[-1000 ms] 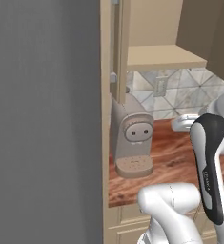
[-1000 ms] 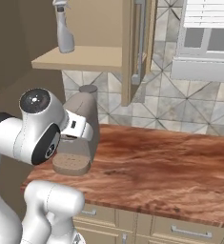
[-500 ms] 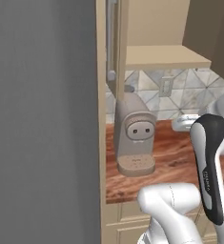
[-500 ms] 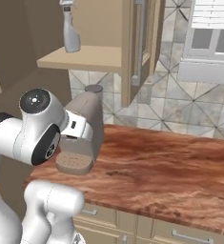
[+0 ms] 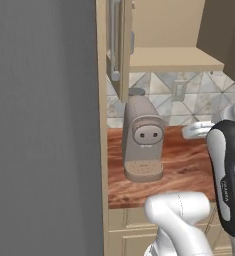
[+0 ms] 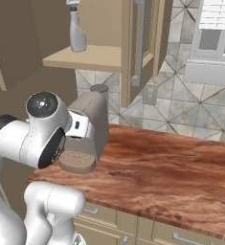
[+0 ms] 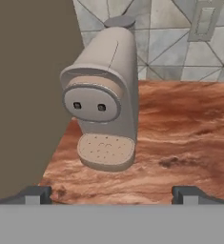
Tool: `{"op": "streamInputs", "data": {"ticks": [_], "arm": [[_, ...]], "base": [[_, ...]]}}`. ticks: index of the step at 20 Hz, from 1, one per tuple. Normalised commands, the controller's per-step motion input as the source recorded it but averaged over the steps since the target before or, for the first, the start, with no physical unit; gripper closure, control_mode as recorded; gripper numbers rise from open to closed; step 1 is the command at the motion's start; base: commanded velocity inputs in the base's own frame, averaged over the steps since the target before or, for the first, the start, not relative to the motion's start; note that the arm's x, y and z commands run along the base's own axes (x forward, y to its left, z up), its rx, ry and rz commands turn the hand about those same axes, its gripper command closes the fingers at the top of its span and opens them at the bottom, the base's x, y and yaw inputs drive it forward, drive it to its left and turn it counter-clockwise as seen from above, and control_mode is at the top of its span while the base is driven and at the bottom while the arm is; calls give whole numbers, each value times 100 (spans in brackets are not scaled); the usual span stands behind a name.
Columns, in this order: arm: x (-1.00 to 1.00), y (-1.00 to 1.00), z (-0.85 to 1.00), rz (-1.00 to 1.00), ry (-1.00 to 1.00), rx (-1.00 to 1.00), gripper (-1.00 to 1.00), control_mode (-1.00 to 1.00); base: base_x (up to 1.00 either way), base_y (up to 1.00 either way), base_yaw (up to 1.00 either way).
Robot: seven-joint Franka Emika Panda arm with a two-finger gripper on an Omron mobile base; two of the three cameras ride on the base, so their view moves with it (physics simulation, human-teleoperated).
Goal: Move the cutting board and knife to the sink. Then move spray from the cabinet to the counter.
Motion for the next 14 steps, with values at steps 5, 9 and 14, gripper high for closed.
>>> {"op": "streamInputs", "data": {"ticks": [5, 9, 14], "arm": [[0, 19, 9, 11, -10, -10, -100, -100], [0, 36, 16, 0, -6, -14, -100, -100], [0, 10, 49, 0, -9, -6, -100, -100]], "base": [[0, 0, 0], [0, 0, 0], [0, 0, 0]]}}
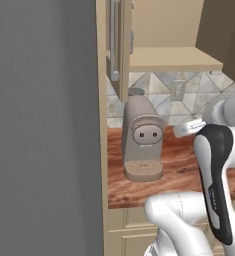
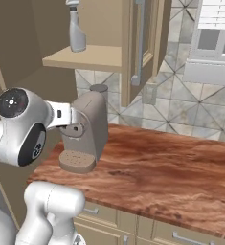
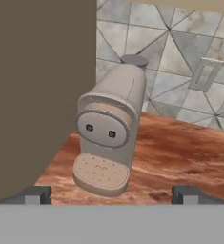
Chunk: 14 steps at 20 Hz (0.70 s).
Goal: Move the cutting board and knife to the sink. Then move spray from the cabinet to the counter.
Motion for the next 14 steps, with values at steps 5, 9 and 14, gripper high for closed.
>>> {"op": "streamInputs", "data": {"ticks": [5, 9, 14], "arm": [[0, 0, 59, 1, -21, 0, -100, -100], [-4, 2, 58, 6, -35, 0, -100, -100], [-2, 8, 53, 9, -43, 0, -100, -100]], "base": [[0, 0, 0], [0, 0, 0], [0, 0, 0]]}}
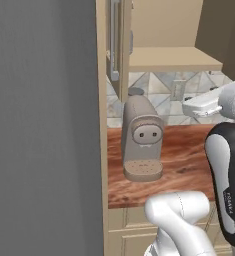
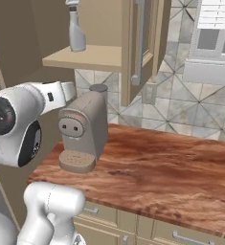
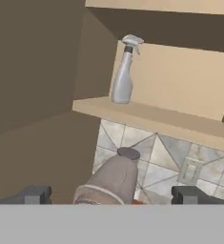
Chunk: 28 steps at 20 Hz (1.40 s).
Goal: Move the cutting board and knife to the sink. Then move spray from the cabinet to the counter.
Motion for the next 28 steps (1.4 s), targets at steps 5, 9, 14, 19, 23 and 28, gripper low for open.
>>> {"op": "streamInputs", "data": {"ticks": [5, 9, 14, 19, 23, 28], "arm": [[0, 6, 58, 10, -37, 0, -100, -100], [0, 6, 54, 14, -18, 0, -100, -100], [2, 10, 31, 14, -5, 0, -100, -100], [18, 17, 29, 12, 0, 0, -100, -100], [23, 27, 11, 3, 0, 0, -100, -100], [26, 14, 0, 0, 0, 0, -100, -100]], "base": [[0, 0, 0], [0, 0, 0], [0, 0, 0], [0, 0, 0], [0, 0, 0], [0, 0, 0]]}}
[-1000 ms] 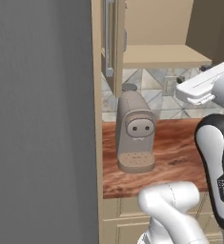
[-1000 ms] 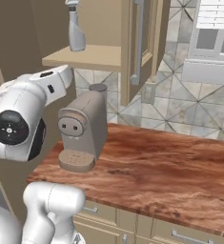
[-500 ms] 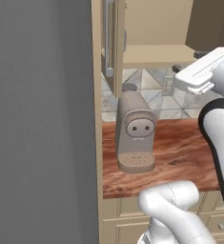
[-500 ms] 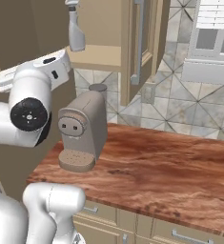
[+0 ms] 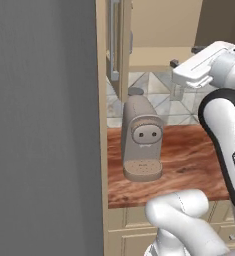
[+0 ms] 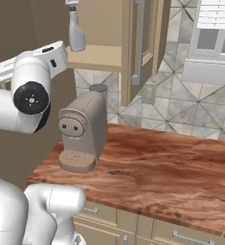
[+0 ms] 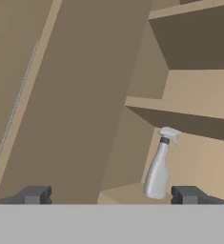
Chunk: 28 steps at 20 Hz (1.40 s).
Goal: Move the cutting board and knife to the sink. Then move spray from the cabinet to the counter.
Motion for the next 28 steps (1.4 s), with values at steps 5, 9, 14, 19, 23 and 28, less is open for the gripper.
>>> {"op": "streamInputs", "data": {"ticks": [5, 9, 14, 19, 23, 28], "arm": [[30, 0, 0, 0, 0, 0, -100, -100], [36, 2, 3, 0, 0, 0, -100, -100], [35, 7, 4, 0, 0, 0, -100, -100], [33, 4, 5, 0, 0, 0, -100, -100], [31, 0, 6, 0, 0, 0, -100, -100], [18, 0, 3, 0, 0, 0, -100, -100]], "base": [[0, 0, 0], [0, 0, 0], [0, 0, 0], [0, 0, 0], [0, 0, 0], [0, 0, 0]]}}
